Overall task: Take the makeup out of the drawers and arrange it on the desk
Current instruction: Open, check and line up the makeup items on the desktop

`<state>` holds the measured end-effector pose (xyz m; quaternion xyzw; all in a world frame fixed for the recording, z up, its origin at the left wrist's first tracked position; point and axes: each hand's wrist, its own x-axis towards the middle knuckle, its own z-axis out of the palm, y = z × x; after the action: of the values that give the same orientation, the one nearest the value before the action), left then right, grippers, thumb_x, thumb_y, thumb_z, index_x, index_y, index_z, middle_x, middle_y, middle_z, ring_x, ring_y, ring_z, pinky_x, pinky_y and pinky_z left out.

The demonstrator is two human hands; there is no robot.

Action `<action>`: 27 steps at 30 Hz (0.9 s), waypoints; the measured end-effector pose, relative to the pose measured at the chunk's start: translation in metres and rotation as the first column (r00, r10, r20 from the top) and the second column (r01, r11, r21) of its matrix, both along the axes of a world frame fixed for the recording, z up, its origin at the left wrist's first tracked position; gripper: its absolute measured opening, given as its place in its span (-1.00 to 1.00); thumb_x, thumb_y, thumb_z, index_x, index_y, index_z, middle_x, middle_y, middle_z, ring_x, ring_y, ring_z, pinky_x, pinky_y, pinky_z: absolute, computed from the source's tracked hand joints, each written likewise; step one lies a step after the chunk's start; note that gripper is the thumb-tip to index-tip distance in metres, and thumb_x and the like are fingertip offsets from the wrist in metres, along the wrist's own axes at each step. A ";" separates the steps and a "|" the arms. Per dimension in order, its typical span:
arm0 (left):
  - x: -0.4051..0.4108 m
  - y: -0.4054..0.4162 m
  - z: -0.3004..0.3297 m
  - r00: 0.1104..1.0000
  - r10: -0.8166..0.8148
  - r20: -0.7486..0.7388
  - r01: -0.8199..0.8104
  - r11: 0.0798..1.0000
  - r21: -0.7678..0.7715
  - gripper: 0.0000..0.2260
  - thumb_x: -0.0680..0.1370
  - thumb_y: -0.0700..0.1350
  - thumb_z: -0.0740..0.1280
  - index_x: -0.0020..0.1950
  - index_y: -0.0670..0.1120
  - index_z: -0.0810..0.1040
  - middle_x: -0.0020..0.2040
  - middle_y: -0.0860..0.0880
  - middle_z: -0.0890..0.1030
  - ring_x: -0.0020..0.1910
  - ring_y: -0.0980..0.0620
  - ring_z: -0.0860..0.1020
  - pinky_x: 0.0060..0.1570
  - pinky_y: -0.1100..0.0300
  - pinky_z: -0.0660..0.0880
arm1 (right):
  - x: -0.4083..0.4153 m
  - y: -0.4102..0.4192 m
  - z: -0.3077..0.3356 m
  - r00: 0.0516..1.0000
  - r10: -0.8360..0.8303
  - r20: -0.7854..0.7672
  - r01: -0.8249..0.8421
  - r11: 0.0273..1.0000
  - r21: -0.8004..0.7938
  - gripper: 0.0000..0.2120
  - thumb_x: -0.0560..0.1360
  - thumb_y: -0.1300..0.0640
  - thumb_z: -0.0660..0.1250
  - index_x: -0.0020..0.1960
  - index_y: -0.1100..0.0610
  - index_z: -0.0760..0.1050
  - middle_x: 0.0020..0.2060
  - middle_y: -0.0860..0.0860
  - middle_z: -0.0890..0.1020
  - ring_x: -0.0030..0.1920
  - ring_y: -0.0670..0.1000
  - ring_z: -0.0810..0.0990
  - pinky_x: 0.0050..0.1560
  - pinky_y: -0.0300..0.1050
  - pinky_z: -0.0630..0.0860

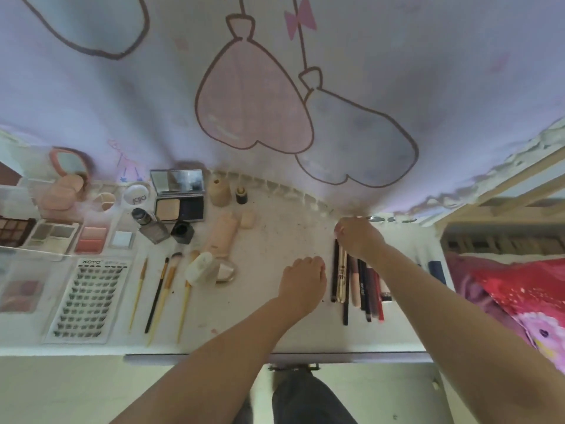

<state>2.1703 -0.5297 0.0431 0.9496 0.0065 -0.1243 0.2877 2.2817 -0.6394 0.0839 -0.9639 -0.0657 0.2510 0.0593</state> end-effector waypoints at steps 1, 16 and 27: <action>0.010 -0.007 -0.004 0.999 0.024 -0.036 -0.023 0.999 0.029 -0.79 0.63 -0.13 0.05 0.16 -0.11 0.43 0.09 -0.07 0.53 0.07 -0.06 0.46 0.04 0.10 0.35 | 0.006 0.001 -0.002 0.999 0.049 -0.012 -0.049 0.998 -0.042 -0.73 0.59 0.20 0.09 0.20 0.20 0.48 0.13 0.15 0.56 0.13 0.17 0.54 0.11 0.03 0.50; 0.049 -0.027 -0.020 0.949 0.302 -0.093 -0.278 0.938 0.207 -0.79 0.55 0.03 0.18 0.08 -0.05 0.47 0.06 -0.03 0.50 0.10 -0.06 0.43 0.02 0.07 0.29 | 0.022 0.018 -0.024 0.981 0.183 -0.061 -0.181 0.983 0.044 -0.91 0.53 0.27 0.19 -0.06 0.18 0.48 -0.14 0.08 0.56 -0.17 0.06 0.49 -0.25 -0.18 0.35; -0.001 0.015 -0.007 0.895 0.446 0.032 -0.443 0.894 -0.063 -0.92 0.60 -0.10 0.16 -0.07 -0.08 0.36 -0.22 0.02 0.48 -0.25 0.00 0.48 -0.26 0.18 0.34 | -0.006 0.040 -0.008 0.932 0.113 -0.345 0.064 0.884 0.463 -0.66 0.58 -0.04 0.19 -0.20 0.20 0.49 -0.34 0.04 0.60 -0.36 -0.03 0.48 -0.33 -0.17 0.43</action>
<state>2.1694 -0.5142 0.0357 0.9176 0.2133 -0.0336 0.3339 2.2761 -0.5993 0.0759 -0.8571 -0.1244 0.4019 0.2973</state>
